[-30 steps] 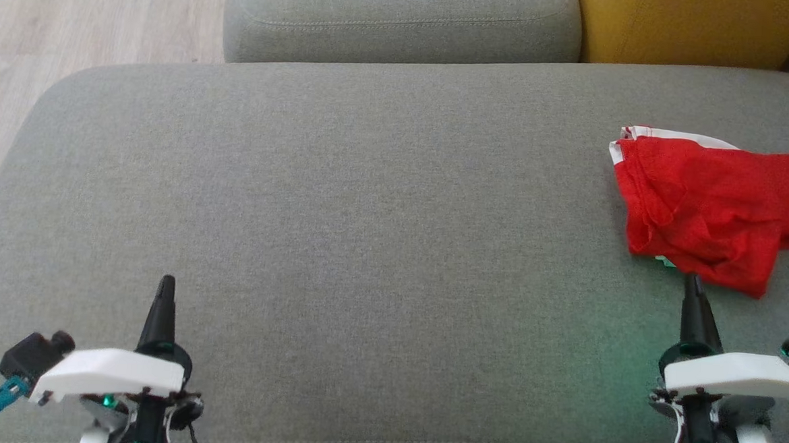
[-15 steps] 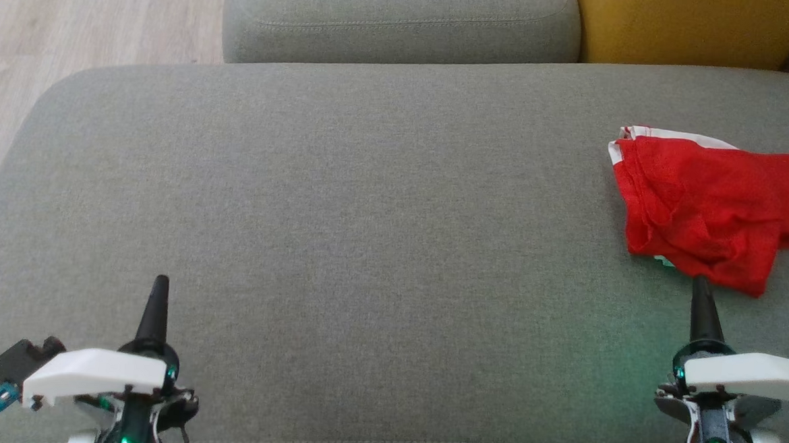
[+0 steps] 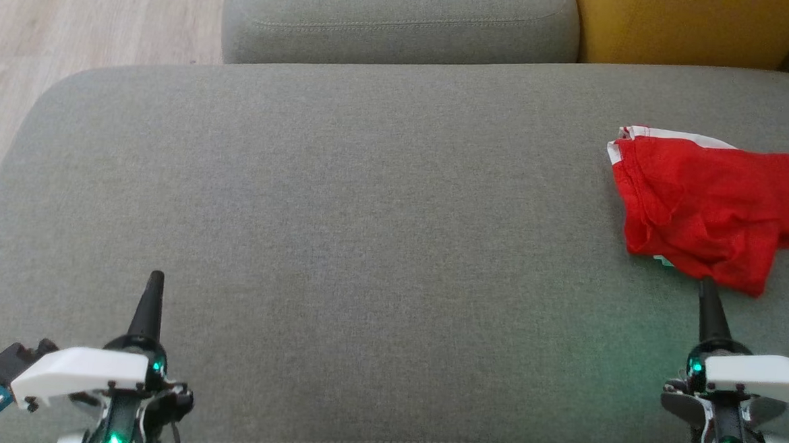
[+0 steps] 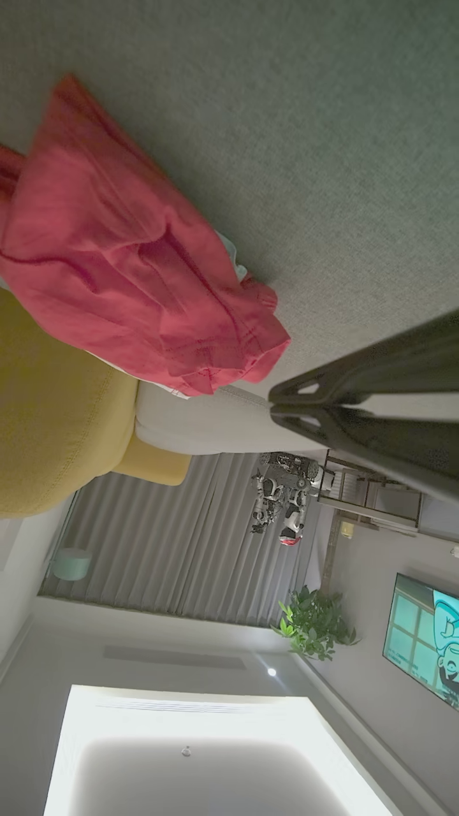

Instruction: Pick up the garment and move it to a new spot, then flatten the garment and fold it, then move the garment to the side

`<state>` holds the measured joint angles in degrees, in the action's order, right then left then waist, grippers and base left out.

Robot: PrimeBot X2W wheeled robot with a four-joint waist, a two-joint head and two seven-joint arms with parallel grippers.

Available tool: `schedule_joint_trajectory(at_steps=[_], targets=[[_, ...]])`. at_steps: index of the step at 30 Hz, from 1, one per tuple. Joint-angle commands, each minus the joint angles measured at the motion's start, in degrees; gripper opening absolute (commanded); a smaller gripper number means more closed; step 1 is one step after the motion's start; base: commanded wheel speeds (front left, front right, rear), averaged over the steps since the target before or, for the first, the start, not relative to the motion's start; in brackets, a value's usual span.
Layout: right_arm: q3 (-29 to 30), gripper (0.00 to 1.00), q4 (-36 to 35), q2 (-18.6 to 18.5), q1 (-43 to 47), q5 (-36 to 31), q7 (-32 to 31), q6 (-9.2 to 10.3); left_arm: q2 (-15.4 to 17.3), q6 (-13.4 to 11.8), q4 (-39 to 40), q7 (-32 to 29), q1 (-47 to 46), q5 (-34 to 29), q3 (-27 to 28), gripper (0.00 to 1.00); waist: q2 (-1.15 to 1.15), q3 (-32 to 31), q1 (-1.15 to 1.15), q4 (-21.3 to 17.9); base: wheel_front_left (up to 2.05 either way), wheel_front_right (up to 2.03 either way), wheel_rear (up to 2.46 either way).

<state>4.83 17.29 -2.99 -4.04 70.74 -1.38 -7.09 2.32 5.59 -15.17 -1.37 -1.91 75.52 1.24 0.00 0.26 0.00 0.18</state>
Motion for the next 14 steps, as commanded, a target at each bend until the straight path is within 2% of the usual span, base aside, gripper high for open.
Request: schedule_joint_trajectory(at_steps=[1, 14], targets=[[-0.5, 0.00, -2.4, -0.1, -2.2, 1.9, -0.6, -0.31, 0.4, 0.5, 1.6, -0.5, -3.4, 1.4, 2.2, 0.00, 0.00, 0.0, 0.00, 0.0, 0.00, 0.00, 0.00], [0.6, 0.00, -2.8, 0.0, -2.2, 11.2, -2.8, -0.35, 0.5, 1.2, 1.4, -2.7, -3.8, 8.7, 3.6, 0.00, 0.00, 0.0, 0.00, -0.1, 0.00, 0.00, 0.00]])
